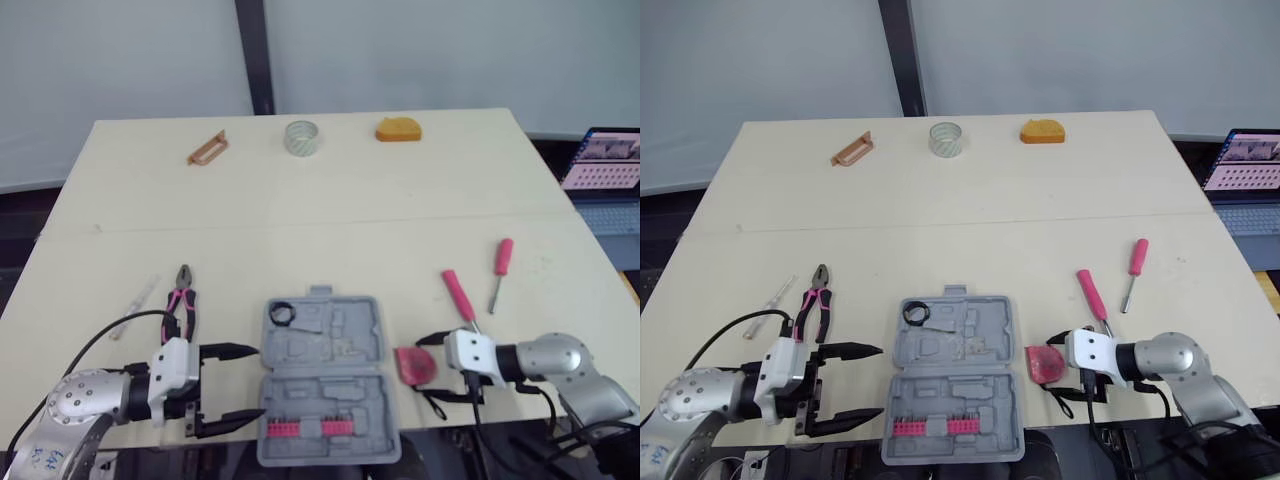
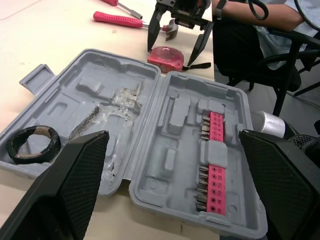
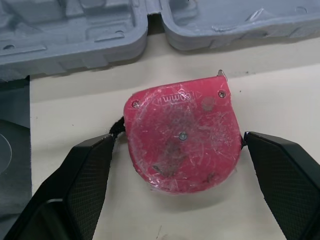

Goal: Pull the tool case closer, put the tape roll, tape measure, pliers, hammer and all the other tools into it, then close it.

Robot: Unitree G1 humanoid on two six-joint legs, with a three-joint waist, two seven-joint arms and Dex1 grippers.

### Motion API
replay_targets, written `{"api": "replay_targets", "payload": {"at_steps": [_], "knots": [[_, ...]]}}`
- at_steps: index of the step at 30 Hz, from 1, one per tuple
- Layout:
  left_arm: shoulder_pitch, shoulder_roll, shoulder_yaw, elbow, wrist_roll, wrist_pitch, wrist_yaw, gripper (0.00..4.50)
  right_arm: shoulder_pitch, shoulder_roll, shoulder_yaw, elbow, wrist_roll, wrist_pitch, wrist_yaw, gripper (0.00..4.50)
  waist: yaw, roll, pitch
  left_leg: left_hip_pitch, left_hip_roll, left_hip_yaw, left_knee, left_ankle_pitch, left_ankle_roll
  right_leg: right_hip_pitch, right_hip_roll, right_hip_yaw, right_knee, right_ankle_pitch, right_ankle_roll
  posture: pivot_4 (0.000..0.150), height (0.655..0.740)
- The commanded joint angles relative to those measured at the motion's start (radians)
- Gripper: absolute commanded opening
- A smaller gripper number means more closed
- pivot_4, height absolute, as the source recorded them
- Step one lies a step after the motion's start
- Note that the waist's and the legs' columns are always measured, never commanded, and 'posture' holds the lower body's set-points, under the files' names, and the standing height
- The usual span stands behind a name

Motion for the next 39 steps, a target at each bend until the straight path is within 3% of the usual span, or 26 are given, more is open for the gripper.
{"api": "replay_targets", "payload": {"at_steps": [1,16,17,20,25,32,39], "knots": [[0.013,0.005,0.024,-0.043,-0.019,-0.011,0.000,4.50,-0.020,0.012,0.012,0.023,-0.020,-0.017,-0.012,4.41,0.000,0.000,0.000,0.000,0.000,0.000,0.000,0.000,0.000,0.000,0.000,0.000,0.000,0.000,0.000,0.150,0.7400],[0.042,0.000,0.038,-0.077,-0.018,-0.002,0.018,4.50,-0.052,0.029,0.031,0.044,-0.036,0.012,-0.019,4.41,0.000,0.000,0.000,0.000,0.000,0.000,0.000,0.000,0.000,0.000,0.000,0.000,0.000,0.000,0.000,0.150,0.7400],[0.042,0.000,0.038,-0.078,-0.018,-0.001,0.019,4.50,-0.053,0.030,0.032,0.042,-0.032,0.018,-0.016,3.85,0.000,0.000,0.000,0.000,0.000,0.000,0.000,0.000,0.000,0.000,0.000,0.000,0.000,0.000,0.000,0.150,0.7400],[0.045,0.000,0.035,-0.084,-0.018,0.001,0.023,4.50,-0.052,0.030,0.030,0.037,-0.034,0.030,-0.021,2.94,0.000,0.000,0.000,0.000,0.000,0.000,0.000,0.000,0.000,0.000,0.000,0.000,0.000,0.000,0.000,0.150,0.7400],[0.037,-0.012,0.022,-0.082,-0.018,0.004,0.040,4.50,-0.056,0.015,0.010,-0.002,-0.032,0.080,-0.035,2.94,0.000,0.000,0.000,0.000,0.000,0.000,0.000,0.000,0.000,0.000,0.000,0.000,0.000,0.000,0.000,0.150,0.7400],[-0.022,-0.031,0.018,0.000,0.009,0.001,0.065,4.50,-0.170,-0.113,0.019,-0.223,-0.025,0.405,0.038,2.94,-0.001,0.002,0.001,0.000,0.000,0.000,0.000,0.000,0.000,0.000,0.000,0.000,0.001,0.000,0.000,0.150,0.7400],[-0.058,-0.050,0.005,0.053,0.037,-0.022,0.083,4.50,-0.372,-0.155,0.138,-0.405,-0.098,0.696,0.075,2.94,-0.001,0.002,0.001,-0.001,0.001,0.000,0.000,0.000,0.000,-0.001,0.001,0.000,0.000,0.000,0.000,0.150,0.7400]]}}
